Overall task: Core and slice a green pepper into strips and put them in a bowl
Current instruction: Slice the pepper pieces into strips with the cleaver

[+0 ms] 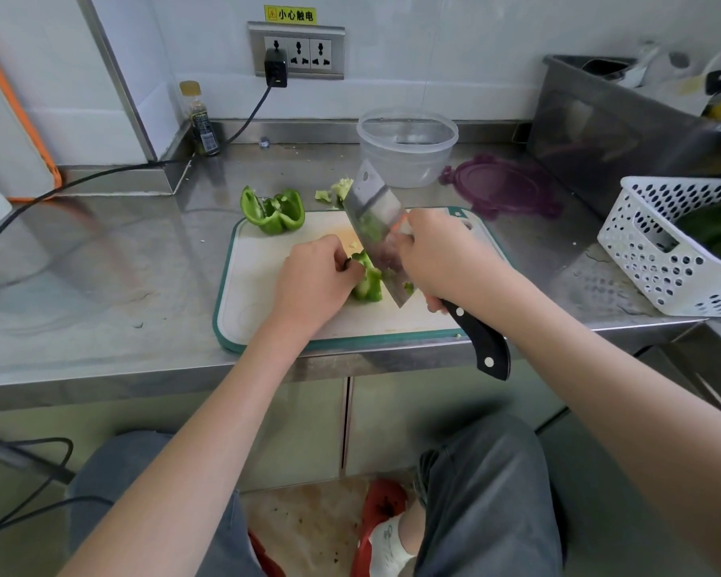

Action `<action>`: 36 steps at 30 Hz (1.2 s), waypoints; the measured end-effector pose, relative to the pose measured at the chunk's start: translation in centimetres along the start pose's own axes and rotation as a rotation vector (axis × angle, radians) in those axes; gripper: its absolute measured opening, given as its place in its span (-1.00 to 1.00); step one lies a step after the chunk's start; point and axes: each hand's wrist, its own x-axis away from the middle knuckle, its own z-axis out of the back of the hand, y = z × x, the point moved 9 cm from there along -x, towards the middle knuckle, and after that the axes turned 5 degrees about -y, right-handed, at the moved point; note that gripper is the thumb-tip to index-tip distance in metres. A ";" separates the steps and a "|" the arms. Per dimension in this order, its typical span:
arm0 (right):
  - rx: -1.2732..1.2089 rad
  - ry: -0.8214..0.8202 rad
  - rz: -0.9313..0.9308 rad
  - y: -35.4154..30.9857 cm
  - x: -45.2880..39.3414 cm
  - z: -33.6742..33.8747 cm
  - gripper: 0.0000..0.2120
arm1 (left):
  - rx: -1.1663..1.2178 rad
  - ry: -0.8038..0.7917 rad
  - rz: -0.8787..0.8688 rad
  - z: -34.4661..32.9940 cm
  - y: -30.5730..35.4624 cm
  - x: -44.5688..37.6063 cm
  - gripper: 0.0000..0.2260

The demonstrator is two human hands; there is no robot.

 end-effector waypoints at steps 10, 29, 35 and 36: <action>-0.015 0.012 -0.013 0.1 -0.1 -1.1 -0.84 | -0.033 -0.021 -0.018 -0.2 0.0 -0.2 -0.83; 0.056 -0.013 -0.060 -1.1 -0.4 -2.4 -0.92 | -0.015 -0.037 -0.036 -0.3 0.2 -0.3 -0.86; 0.158 -0.002 -0.032 -3.5 -1.1 -2.6 -0.71 | -0.030 -0.018 -0.024 0.1 0.3 -0.1 -0.86; 0.194 -0.010 -0.024 -3.9 -1.2 -2.6 -0.70 | -0.024 -0.014 -0.026 0.1 0.4 0.0 -0.84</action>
